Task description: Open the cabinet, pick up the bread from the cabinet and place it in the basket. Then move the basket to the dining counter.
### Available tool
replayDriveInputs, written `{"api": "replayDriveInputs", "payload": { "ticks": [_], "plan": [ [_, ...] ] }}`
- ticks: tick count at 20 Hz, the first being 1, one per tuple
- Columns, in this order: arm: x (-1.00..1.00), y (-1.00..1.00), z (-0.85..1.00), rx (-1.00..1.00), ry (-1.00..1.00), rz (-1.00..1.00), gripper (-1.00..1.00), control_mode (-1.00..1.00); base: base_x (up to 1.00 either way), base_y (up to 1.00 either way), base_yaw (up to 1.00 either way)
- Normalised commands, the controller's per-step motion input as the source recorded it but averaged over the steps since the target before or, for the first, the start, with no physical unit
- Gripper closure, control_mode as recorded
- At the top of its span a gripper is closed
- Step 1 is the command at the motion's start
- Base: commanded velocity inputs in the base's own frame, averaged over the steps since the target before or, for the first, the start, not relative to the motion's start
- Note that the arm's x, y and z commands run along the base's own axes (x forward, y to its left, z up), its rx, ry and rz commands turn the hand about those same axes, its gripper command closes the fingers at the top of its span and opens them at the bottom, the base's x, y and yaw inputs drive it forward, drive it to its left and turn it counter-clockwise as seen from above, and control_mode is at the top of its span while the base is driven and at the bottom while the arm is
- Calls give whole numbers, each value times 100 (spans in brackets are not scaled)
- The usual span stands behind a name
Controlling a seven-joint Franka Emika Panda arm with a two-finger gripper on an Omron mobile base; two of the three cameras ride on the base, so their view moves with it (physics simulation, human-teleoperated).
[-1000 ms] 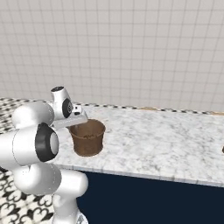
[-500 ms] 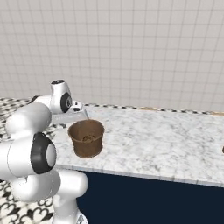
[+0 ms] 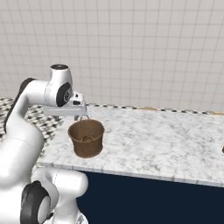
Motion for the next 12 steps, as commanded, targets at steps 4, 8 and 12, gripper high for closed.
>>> {"api": "replayDriveInputs", "payload": {
  "ticks": [4,8,12],
  "plan": [
    [-68,3,81,-2,-8,1,-100,-100,0,0,0],
    [-8,42,32,-12,14,5,-100,-100,0,0,0],
    [-29,51,11,-21,1,0,-100,-100,0,0,0]
  ]
}}
